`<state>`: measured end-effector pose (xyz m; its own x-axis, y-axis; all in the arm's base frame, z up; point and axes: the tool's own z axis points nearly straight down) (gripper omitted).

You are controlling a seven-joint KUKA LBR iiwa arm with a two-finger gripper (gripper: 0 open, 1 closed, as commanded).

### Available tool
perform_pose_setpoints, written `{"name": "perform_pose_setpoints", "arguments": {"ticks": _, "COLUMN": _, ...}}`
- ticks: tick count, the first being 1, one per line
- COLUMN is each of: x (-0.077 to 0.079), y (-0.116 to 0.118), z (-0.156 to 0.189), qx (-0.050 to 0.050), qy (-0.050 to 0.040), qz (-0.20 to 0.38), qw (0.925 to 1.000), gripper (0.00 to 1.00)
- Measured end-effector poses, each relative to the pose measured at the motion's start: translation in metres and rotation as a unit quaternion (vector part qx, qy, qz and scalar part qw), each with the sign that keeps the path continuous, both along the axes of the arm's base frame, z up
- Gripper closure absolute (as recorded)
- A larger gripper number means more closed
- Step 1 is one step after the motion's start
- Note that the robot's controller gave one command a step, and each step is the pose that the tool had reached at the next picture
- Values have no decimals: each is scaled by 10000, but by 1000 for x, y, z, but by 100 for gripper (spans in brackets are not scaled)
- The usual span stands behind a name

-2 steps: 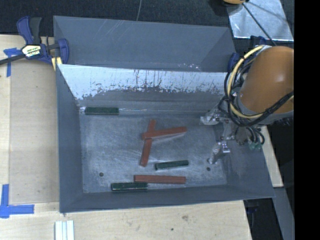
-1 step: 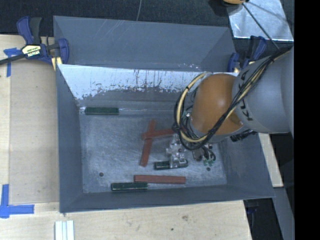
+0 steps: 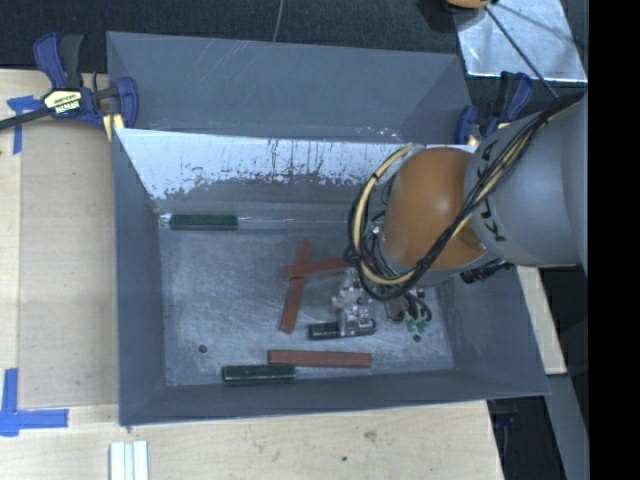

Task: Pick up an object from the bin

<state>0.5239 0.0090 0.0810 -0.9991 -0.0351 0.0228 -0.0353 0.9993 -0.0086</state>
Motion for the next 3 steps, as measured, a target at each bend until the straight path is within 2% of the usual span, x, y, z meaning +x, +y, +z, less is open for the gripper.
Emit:
{"name": "perform_pose_setpoints", "arguments": {"ticks": 2, "x": -11, "y": -1, "z": 0, "qx": 28, "qy": -112, "qz": 333, "qw": 9994, "gripper": 100}}
{"name": "perform_pose_setpoints", "arguments": {"ticks": 3, "x": 26, "y": 12, "z": 2, "qx": 22, "qy": 97, "qz": 1903, "qw": 9817, "gripper": 100}}
